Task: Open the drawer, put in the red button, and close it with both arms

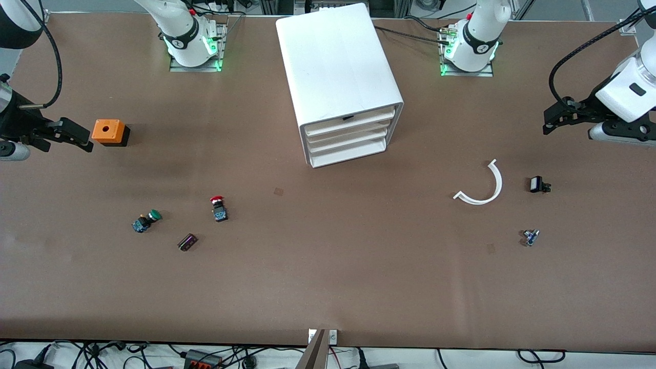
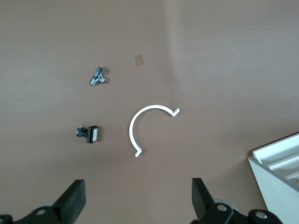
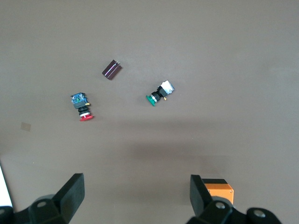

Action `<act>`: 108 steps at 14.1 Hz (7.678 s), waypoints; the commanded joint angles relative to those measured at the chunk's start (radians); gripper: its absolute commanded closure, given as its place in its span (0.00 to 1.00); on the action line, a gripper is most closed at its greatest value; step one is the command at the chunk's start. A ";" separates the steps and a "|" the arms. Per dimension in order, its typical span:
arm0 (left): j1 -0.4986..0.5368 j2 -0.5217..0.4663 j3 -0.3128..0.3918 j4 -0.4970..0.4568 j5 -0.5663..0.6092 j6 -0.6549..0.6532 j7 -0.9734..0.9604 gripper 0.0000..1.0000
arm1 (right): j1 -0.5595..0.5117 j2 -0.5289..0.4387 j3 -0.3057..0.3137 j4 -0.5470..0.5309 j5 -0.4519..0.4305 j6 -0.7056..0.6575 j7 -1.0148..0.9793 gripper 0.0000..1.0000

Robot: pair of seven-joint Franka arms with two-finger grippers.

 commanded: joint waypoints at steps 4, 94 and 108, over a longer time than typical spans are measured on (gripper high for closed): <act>-0.001 0.031 -0.003 0.059 -0.002 -0.025 0.004 0.00 | -0.008 -0.005 0.012 0.002 -0.007 -0.016 -0.003 0.00; 0.084 0.638 -0.247 0.530 0.058 -0.346 0.179 0.00 | 0.731 0.802 0.162 0.592 0.027 0.288 0.464 1.00; 0.069 0.657 -0.257 0.538 0.058 -0.289 -0.128 0.00 | 0.615 0.733 0.151 0.675 0.030 0.236 0.569 0.00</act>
